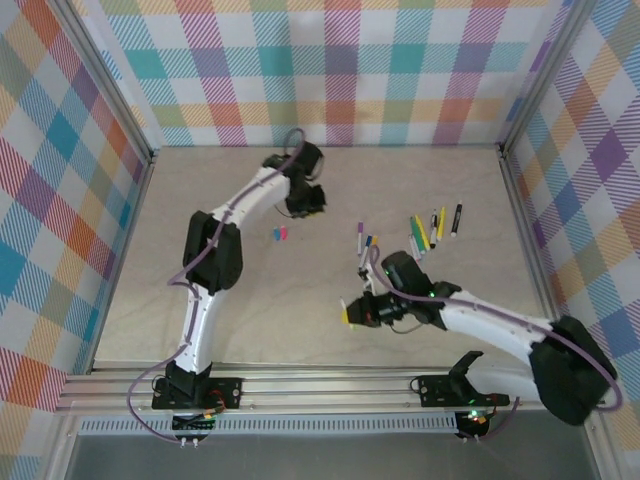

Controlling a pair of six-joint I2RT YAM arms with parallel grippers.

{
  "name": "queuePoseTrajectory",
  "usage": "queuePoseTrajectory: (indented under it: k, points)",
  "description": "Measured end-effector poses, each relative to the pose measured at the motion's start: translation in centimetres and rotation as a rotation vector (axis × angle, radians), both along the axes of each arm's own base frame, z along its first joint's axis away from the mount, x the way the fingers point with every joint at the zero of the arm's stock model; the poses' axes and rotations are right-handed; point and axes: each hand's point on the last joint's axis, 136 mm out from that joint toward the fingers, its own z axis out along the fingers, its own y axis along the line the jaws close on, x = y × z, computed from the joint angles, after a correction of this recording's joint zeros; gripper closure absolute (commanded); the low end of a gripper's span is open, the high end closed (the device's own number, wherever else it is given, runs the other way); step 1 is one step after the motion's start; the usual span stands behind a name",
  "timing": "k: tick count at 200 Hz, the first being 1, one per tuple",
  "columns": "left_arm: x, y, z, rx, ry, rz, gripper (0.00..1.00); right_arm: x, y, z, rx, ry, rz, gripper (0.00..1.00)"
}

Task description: Open the pen caps

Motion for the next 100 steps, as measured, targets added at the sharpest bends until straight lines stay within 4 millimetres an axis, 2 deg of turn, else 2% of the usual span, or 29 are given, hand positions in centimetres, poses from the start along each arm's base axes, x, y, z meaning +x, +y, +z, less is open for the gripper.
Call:
queuePoseTrajectory:
  k: [12,24,38,70,84,100]
  points:
    - [1.2,3.0,-0.3,0.034,-0.004,0.051,1.0,0.3,-1.2,-0.7,-0.041,0.027,-0.046,1.0]
    - [1.5,4.0,-0.5,0.066,-0.01,0.062,1.0,1.5,-2.1,-1.0,-0.086,0.029,-0.098,1.0]
    - [1.0,3.6,-1.0,0.095,-0.01,0.033,1.0,3.8,-3.0,-0.8,-0.154,0.007,-0.16,1.0]
    - [-2.0,2.5,-3.6,0.175,0.051,-0.047,1.0,11.9,-5.1,1.0,-0.299,-0.118,-0.298,1.0]
    - [-3.1,2.5,-4.5,0.2,0.079,-0.071,1.0,14.6,-6.7,0.7,-0.379,-0.157,-0.344,1.0]
    - [-3.7,3.1,-5.4,0.221,0.101,-0.075,1.0,17.0,-8.8,-0.7,-0.496,-0.167,-0.37,1.0]
